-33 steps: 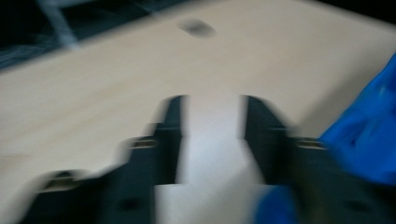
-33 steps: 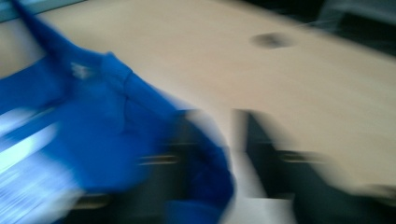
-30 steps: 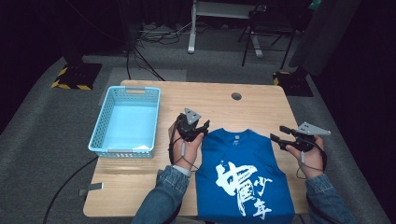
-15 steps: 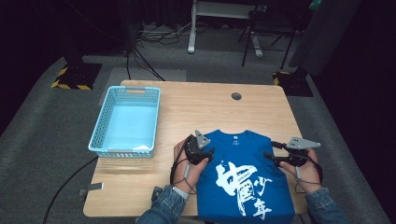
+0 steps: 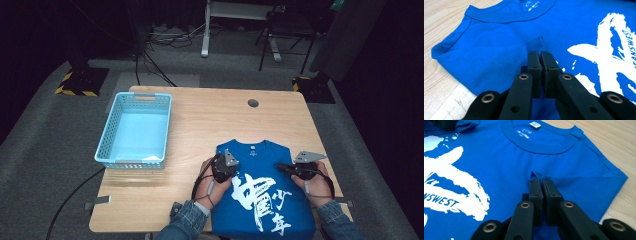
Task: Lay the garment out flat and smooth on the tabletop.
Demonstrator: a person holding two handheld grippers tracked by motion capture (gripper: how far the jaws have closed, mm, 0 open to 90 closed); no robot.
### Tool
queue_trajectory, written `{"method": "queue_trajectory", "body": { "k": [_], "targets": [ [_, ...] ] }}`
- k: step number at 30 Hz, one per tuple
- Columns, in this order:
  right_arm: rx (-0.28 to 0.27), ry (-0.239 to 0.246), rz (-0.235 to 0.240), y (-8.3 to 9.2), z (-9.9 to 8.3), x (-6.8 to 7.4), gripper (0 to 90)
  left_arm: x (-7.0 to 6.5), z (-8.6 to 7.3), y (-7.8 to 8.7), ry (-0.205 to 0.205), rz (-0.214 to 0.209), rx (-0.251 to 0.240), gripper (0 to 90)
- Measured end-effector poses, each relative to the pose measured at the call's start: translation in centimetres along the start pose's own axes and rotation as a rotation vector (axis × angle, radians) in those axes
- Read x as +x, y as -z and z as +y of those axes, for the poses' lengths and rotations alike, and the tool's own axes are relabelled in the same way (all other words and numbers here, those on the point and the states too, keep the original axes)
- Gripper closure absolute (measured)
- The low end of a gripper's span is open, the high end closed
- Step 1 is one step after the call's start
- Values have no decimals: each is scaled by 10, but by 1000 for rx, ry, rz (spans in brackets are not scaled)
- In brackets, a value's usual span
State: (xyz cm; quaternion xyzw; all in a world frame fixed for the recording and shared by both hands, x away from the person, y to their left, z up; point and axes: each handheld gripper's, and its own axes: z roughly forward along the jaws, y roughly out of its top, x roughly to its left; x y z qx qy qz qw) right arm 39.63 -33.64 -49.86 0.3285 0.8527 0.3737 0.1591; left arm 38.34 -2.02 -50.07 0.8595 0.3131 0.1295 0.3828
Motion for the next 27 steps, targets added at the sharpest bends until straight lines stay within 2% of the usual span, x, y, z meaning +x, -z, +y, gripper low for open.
{"method": "queue_trajectory", "body": {
  "k": [2, 4, 7, 10, 15, 22, 26, 27],
  "targets": [
    [-16, -16, -6, 3, -1, -2, 878, 0, 0, 5, 3, 11, -23, 867],
    [-48, -37, -16, 12, -2, -6, 878, 2, 1, 14, -7, 42, -40, 871],
    [-73, -57, -25, 21, -4, -10, 878, 10, -1, 34, 13, 66, -81, 871],
    [-87, -77, -50, 35, -10, -16, 878, 18, -8, 48, 37, 100, -90, 871],
    [-105, -122, -87, 55, -25, -25, 878, 27, -23, 65, 70, 132, -90, 870],
    [-121, -170, -116, 70, -38, -33, 877, 37, -43, 81, 122, 160, -95, 865],
    [-111, -195, -119, 74, -47, -36, 876, 40, -54, 83, 149, 182, -60, 841],
    [-103, -209, -127, 76, -52, -37, 870, 41, -57, 84, 158, 196, -47, 806]
  ]
}}
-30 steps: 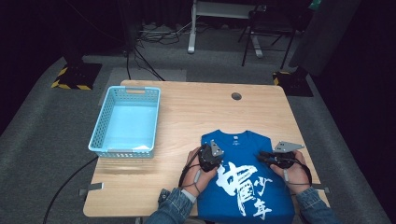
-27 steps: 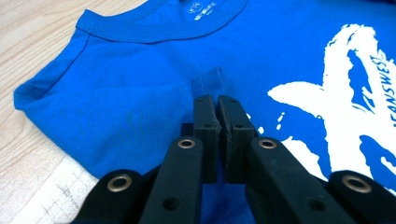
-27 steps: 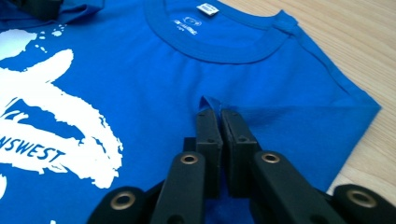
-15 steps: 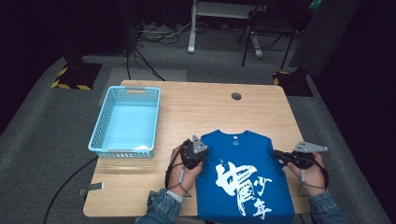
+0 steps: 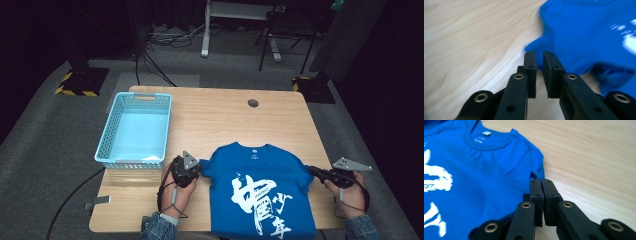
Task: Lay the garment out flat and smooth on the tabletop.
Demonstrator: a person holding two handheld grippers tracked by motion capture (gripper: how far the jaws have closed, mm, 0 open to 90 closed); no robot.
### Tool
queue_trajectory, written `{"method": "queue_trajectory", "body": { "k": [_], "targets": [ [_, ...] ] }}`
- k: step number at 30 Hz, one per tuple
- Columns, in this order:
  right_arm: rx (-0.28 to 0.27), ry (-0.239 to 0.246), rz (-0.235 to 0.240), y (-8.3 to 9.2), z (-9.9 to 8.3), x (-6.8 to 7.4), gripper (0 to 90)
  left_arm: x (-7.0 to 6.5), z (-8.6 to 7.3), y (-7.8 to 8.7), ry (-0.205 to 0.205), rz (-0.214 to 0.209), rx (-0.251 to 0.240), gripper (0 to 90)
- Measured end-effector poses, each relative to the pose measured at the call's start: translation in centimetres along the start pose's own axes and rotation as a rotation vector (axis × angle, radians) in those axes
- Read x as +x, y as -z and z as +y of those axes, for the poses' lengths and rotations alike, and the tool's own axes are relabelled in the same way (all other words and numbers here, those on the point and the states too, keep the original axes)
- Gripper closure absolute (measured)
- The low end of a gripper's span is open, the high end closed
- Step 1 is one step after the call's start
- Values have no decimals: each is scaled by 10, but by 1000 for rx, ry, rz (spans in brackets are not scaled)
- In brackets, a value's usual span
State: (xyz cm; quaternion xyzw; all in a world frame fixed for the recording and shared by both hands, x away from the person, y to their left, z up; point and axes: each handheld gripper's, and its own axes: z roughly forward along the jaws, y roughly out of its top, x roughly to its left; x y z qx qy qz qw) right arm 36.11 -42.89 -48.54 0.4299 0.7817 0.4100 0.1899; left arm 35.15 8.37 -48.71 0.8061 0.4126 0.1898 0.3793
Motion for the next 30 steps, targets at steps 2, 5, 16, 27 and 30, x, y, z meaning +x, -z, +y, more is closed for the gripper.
{"method": "queue_trajectory", "body": {
  "k": [2, 5, 16, 27, 30],
  "targets": [
    [5, -11, -7, 2, -3, -2, 848, 4, -6, 3, 21, 23, 20, 795],
    [10, -67, -65, 8, -11, -7, 524, 7, -12, 10, 53, 61, 38, 762],
    [-47, -16, -146, 27, -5, -2, 370, -9, 2, 16, 51, 76, -13, 502],
    [-40, 87, -63, 20, -7, 35, 287, -46, 7, 12, -5, -32, -7, 211],
    [-16, 104, -20, 17, -15, 53, 269, -63, 4, 13, -39, -56, 5, 187]
  ]
}}
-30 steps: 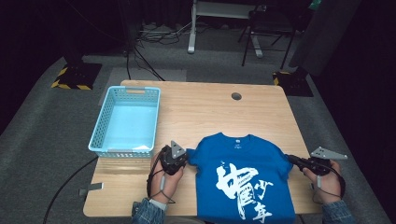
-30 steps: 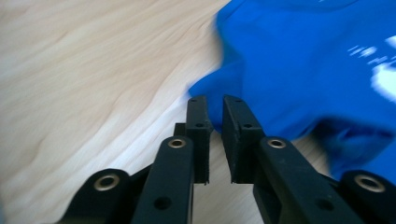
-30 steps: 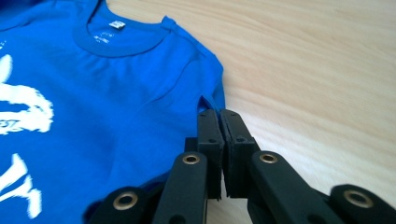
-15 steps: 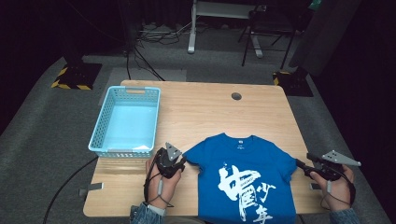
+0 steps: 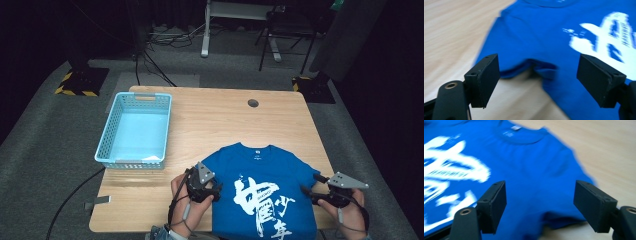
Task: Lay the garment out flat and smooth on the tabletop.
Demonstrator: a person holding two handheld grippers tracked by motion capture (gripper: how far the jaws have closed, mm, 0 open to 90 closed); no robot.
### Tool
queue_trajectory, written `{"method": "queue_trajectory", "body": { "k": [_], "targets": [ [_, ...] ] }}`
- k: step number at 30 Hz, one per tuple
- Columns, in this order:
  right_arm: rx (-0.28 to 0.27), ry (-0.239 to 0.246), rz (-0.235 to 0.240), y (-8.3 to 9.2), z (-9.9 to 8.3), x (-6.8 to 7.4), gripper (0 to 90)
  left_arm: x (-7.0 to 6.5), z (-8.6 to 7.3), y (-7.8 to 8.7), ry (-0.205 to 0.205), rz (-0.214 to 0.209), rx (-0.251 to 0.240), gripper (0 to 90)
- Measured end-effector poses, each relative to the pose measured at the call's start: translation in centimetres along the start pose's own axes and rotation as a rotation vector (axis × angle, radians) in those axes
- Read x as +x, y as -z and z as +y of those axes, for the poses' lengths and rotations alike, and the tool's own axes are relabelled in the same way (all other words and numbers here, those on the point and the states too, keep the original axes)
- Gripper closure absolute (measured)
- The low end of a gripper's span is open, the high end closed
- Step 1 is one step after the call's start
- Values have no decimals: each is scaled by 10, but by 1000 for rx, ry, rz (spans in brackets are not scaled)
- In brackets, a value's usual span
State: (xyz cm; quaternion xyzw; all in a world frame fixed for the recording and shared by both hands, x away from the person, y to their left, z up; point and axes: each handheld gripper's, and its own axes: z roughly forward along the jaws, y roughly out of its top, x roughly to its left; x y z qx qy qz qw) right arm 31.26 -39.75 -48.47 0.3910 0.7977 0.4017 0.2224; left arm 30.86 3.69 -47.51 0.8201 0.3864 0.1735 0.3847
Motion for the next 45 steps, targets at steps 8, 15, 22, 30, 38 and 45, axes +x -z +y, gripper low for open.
{"method": "queue_trajectory", "body": {
  "k": [8, 15, 22, 30, 38, 45],
  "targets": [
    [58, 75, 86, 8, -7, 42, 254, -39, -8, -4, -76, -82, 33, 165],
    [83, 85, 137, 12, -13, 62, 252, -66, -15, -14, -143, -151, 77, 154],
    [86, 79, 199, 12, -16, 76, 254, -79, -16, -23, -173, -179, 105, 152],
    [88, 58, 170, -1, -24, 69, 242, -78, -16, -29, -164, -170, 99, 135],
    [108, 46, 150, -24, -6, 50, 225, -57, 0, -50, -111, -119, 86, 133],
    [114, 64, 143, -45, 8, 36, 216, -42, 12, -63, -84, -93, 88, 132]
  ]
}}
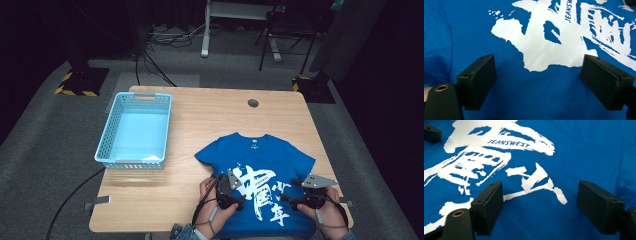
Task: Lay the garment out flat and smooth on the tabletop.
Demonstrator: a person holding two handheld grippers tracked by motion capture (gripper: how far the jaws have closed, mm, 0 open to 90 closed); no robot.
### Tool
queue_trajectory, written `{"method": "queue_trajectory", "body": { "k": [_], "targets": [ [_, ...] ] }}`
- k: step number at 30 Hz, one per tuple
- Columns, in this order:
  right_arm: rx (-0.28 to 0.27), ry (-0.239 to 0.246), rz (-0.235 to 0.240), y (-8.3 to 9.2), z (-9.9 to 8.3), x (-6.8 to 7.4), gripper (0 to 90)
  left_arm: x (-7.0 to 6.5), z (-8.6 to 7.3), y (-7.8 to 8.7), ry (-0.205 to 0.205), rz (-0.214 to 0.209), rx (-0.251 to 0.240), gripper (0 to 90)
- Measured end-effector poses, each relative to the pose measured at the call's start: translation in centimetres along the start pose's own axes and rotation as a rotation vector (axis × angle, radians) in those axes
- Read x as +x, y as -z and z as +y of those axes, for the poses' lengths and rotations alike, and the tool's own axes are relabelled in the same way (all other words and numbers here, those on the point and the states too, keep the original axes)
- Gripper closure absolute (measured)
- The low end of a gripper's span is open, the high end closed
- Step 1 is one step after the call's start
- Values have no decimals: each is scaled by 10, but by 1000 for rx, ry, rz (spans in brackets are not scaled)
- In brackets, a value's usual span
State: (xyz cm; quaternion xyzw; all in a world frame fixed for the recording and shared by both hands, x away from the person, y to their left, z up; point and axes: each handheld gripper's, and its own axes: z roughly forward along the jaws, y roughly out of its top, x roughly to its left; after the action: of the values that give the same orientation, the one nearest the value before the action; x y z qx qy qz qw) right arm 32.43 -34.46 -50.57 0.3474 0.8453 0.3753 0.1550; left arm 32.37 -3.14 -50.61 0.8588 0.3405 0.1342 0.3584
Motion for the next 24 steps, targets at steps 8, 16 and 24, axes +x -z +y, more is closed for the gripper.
{"method": "queue_trajectory", "body": {
  "k": [8, 16, 24],
  "targets": [
    [-1, -8, -4, -18, 17, -20, 215, 19, 9, -8, 30, 26, -5, 139],
    [-41, 21, 4, 12, 15, -6, 205, 7, -1, 25, 14, 5, -3, 135],
    [33, 27, 27, 17, -12, 15, 183, -13, -17, 21, -33, -25, 39, 134]
  ]
}}
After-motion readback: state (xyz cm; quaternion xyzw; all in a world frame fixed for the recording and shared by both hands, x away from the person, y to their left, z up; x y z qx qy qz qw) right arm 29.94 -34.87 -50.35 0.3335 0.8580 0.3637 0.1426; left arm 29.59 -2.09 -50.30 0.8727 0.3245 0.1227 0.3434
